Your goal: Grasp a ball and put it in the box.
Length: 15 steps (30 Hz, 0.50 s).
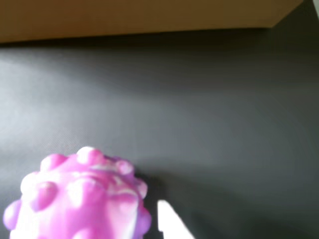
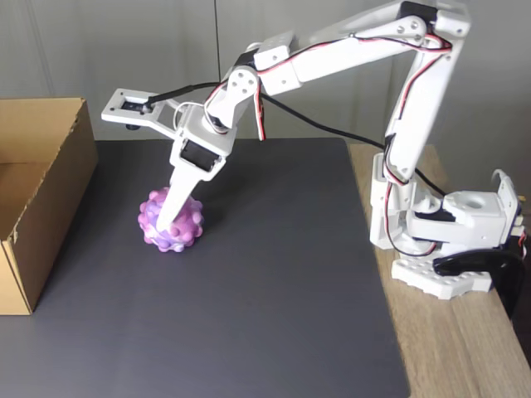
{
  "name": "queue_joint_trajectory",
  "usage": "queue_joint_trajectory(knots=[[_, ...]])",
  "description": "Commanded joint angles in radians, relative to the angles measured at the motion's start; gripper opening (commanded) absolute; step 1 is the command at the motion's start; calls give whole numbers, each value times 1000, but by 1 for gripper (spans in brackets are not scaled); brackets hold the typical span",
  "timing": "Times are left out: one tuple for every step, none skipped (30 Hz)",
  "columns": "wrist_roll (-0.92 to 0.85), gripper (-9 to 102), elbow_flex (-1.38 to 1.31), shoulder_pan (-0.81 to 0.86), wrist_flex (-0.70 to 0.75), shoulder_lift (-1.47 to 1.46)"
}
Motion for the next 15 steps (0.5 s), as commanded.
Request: queue_joint_trajectory(knots=[[11, 47, -58, 9, -26, -14], [11, 48, -66, 11, -29, -29], [12, 48, -74, 12, -32, -43], [12, 48, -80, 12, -37, -57], [12, 49, -87, 14, -38, -72], [12, 49, -92, 15, -43, -84], [15, 49, -94, 15, -52, -95], [17, 49, -94, 15, -60, -106], [20, 49, -95, 15, -64, -117], [21, 49, -95, 15, -67, -126], [21, 49, -95, 15, -69, -135], [23, 48, -95, 15, -72, -143], [25, 48, -95, 15, -72, -150], [25, 48, -95, 15, -75, -158], [25, 48, -95, 15, -78, -164]])
